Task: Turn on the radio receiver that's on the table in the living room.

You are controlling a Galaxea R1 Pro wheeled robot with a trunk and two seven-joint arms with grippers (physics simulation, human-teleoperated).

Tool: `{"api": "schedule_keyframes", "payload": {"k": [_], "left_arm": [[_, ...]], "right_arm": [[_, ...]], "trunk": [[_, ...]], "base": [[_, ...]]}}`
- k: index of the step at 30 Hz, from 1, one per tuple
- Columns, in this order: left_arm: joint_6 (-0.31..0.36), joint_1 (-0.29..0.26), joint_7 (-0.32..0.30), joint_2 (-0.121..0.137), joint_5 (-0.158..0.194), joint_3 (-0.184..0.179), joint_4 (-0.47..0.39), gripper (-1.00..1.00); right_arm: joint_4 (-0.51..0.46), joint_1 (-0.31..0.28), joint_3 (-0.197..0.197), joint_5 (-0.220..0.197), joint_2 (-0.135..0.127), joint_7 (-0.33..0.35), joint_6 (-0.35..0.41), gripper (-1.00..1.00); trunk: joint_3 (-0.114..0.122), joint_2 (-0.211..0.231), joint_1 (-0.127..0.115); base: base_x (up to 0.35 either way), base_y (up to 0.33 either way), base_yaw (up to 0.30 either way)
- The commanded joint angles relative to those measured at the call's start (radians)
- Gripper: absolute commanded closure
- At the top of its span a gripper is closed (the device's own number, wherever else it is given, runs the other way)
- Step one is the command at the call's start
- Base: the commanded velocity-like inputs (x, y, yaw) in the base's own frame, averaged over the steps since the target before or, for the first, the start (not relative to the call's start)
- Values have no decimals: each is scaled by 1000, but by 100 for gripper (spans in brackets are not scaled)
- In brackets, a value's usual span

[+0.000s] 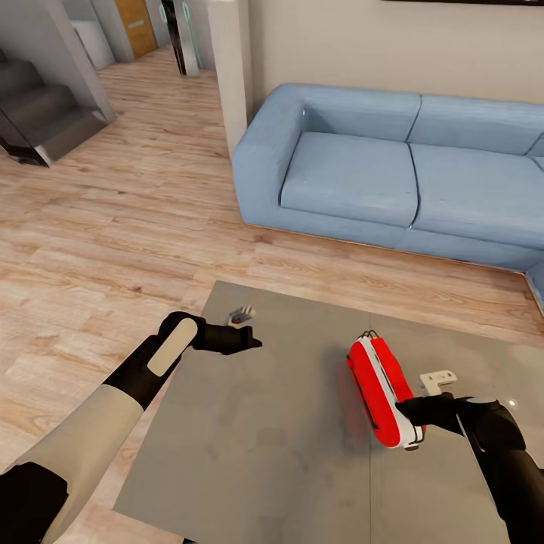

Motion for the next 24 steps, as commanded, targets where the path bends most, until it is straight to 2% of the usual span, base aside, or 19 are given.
{"api": "schedule_keyframes", "payload": {"k": [1, 24], "left_arm": [[0, 0, 0, 0, 0, 0, 1, 100], [1, 0, 0, 0, 1, 0, 1, 100]], "right_arm": [[12, 0, -1, 13, 0, -1, -6, 100], [11, 0, -1, 10, 0, 5, -8, 100]], "trunk": [[0, 0, 0], [0, 0, 0]], "base": [[0, 0, 0], [0, 0, 0]]}}
